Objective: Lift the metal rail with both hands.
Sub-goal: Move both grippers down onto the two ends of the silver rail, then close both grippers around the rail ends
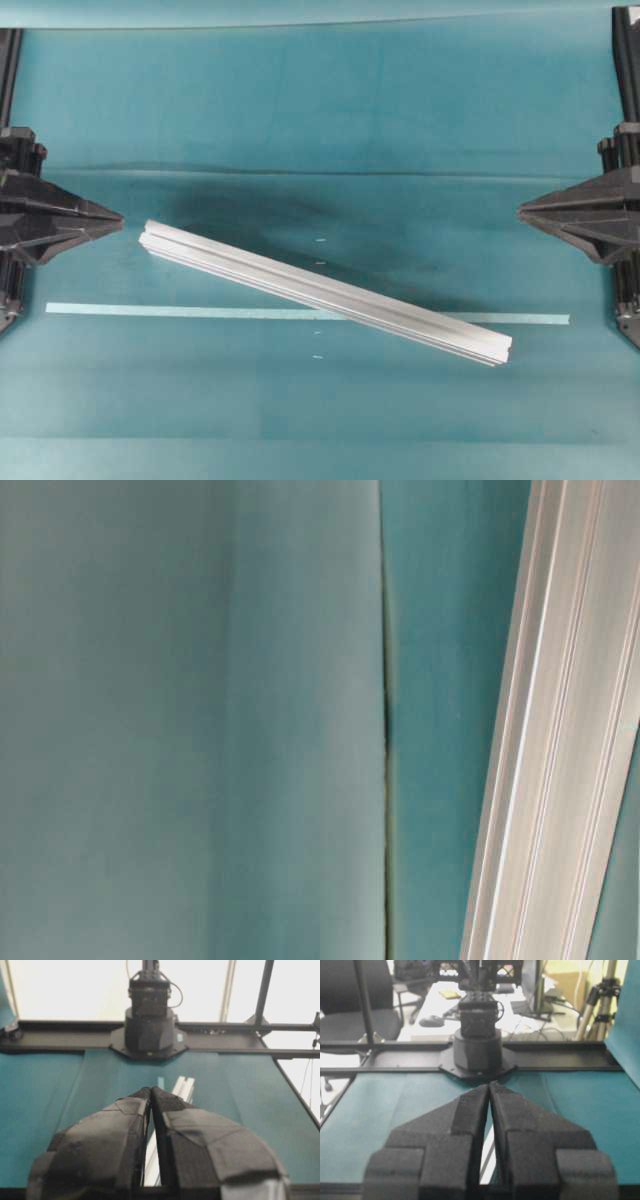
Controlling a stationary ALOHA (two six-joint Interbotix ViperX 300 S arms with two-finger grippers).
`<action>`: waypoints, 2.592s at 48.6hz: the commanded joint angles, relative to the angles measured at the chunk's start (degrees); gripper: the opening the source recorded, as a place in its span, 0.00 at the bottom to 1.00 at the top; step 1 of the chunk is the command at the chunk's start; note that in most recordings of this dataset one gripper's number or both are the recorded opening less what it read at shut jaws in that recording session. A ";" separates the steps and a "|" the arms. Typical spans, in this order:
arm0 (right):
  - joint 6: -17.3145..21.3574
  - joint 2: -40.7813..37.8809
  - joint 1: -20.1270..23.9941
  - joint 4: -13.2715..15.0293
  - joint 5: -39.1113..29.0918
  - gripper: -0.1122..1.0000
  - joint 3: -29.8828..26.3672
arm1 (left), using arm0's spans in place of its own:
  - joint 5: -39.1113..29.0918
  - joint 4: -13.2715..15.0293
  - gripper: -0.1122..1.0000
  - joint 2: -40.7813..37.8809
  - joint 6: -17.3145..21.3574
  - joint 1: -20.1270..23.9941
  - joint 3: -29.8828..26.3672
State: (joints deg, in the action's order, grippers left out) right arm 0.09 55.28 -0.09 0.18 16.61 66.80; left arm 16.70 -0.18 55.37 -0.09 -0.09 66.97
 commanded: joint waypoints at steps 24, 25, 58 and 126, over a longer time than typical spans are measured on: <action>14.24 -6.68 0.79 -9.67 -37.62 0.09 -16.26 | -41.22 -1.41 0.05 -12.74 3.43 4.39 -21.53; 14.68 -7.38 0.70 -9.67 -38.50 0.09 -17.14 | -41.66 -1.41 0.05 -13.80 4.04 4.39 -21.88; 15.82 -33.31 1.32 -9.67 -66.62 0.09 -36.47 | -59.68 -1.49 0.05 -37.79 21.01 7.47 -40.25; 18.19 -51.15 4.04 -9.76 -65.39 1.00 -34.19 | -56.95 -1.32 0.98 -45.18 14.59 7.03 -33.66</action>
State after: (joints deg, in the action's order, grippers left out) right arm 18.19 4.75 3.78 -9.76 -49.04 33.05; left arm -40.87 -1.49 10.11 14.59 7.21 33.31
